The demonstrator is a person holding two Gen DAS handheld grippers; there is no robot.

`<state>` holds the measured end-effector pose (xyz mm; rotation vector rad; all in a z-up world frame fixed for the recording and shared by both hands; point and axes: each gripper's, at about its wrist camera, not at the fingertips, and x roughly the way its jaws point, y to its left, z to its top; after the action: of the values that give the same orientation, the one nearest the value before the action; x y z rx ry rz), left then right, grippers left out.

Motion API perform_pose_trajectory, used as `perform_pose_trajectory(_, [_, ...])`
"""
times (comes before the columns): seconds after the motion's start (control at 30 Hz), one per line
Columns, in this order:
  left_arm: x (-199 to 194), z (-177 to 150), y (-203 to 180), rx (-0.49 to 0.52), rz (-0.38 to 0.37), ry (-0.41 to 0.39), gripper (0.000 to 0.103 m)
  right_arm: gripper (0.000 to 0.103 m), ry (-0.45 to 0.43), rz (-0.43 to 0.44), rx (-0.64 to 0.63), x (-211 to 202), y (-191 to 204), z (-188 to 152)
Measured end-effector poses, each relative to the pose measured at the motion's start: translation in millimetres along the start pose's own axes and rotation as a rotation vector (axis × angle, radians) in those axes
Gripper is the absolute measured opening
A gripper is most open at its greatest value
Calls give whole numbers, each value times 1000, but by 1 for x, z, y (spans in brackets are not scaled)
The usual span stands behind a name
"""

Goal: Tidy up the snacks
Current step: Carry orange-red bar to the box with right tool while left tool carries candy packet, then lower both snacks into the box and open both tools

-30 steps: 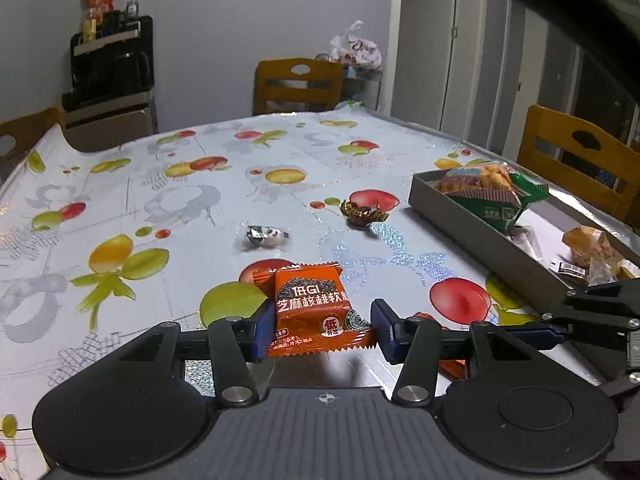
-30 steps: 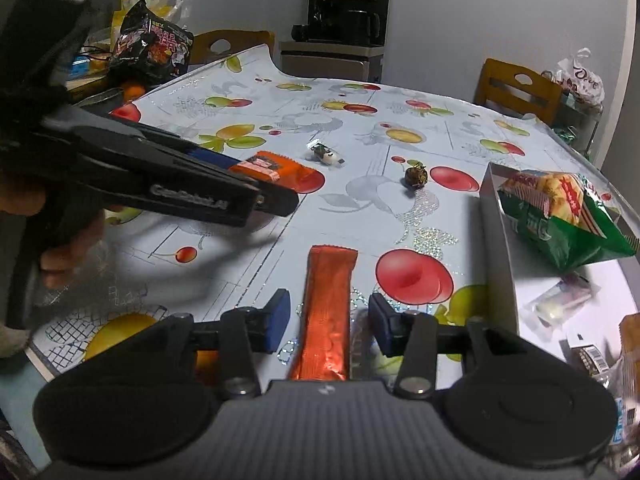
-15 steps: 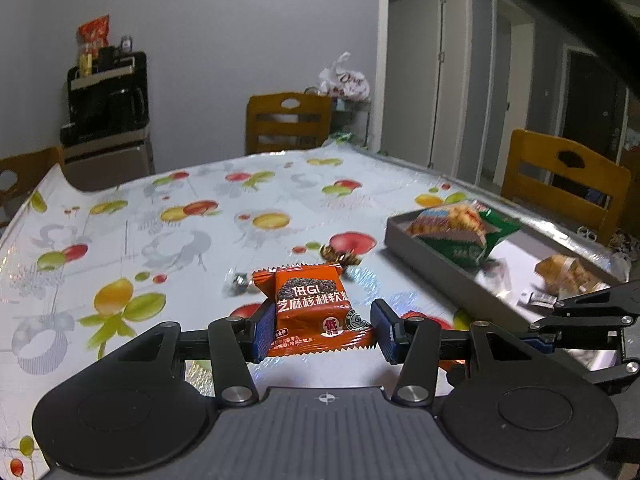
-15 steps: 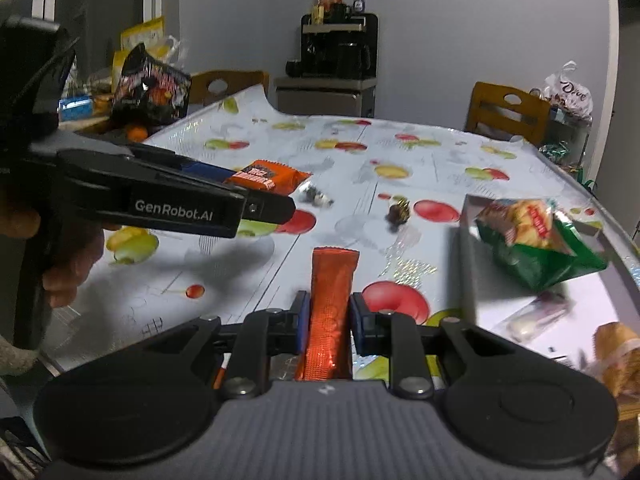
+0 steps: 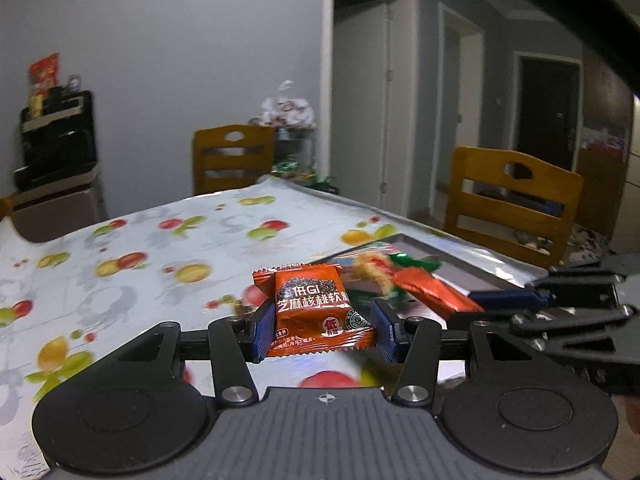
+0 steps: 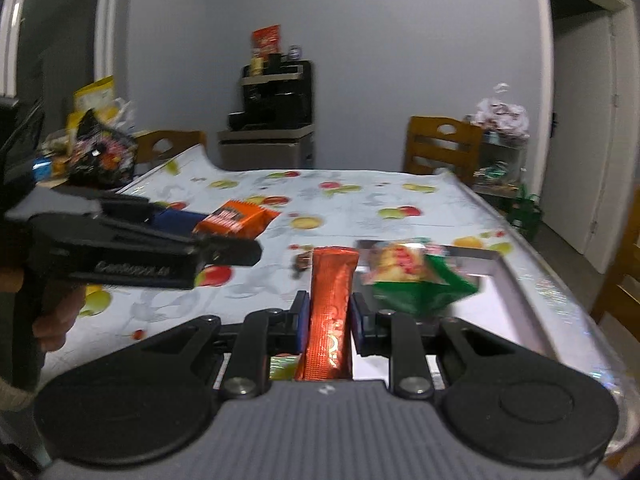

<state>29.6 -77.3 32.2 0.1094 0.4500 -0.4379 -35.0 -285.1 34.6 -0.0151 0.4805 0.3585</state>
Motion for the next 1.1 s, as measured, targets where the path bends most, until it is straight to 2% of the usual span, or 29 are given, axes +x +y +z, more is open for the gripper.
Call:
perform_pose_trajectory(0.27, [34, 2, -41, 34, -96, 44, 51, 21, 6, -100, 73, -4, -52, -8])
perform_pose_trajectory(0.47, [62, -7, -66, 95, -113, 79, 51, 21, 50, -133, 150, 7, -77, -17])
perform_pose_trajectory(0.6, [77, -10, -68, 85, -92, 101, 51, 21, 61, -146, 173, 15, -85, -22])
perform_pose_trajectory(1.1, [90, -14, -58, 42, -123, 144, 52, 21, 101, -169, 94, 28, -75, -33])
